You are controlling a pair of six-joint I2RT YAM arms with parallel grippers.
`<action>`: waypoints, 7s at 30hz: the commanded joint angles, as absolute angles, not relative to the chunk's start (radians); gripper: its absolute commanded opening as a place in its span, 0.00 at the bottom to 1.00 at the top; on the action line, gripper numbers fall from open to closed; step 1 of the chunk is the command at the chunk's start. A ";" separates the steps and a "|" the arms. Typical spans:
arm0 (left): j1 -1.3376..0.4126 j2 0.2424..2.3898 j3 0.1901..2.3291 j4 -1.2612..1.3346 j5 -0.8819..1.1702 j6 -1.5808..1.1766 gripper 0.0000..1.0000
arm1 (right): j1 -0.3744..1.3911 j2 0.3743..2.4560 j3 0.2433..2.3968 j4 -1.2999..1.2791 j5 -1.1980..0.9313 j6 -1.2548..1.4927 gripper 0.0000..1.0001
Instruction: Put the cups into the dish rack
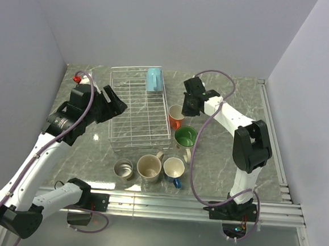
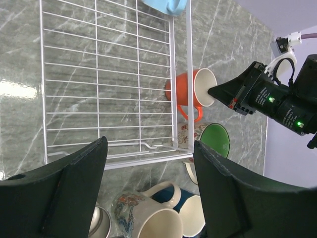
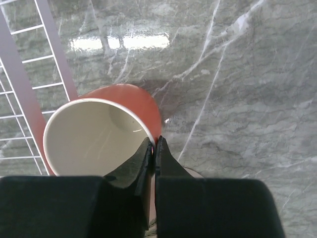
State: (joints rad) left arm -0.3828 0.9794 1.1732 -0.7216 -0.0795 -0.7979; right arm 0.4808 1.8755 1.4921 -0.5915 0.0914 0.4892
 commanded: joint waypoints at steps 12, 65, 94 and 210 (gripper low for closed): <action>-0.385 1.035 1.233 -0.490 0.187 -0.795 0.80 | 0.318 1.792 1.792 -0.721 0.098 0.561 0.00; -0.460 1.137 1.019 0.276 0.502 -1.232 0.63 | 0.423 1.299 1.112 0.451 -0.626 1.551 0.00; -0.433 1.226 1.440 -0.349 0.253 -0.821 0.00 | 0.456 1.178 1.100 -0.053 -0.371 1.183 0.71; -0.485 0.918 1.161 -0.913 -0.066 -0.916 0.98 | 0.574 1.952 2.081 -0.706 -0.069 0.468 0.55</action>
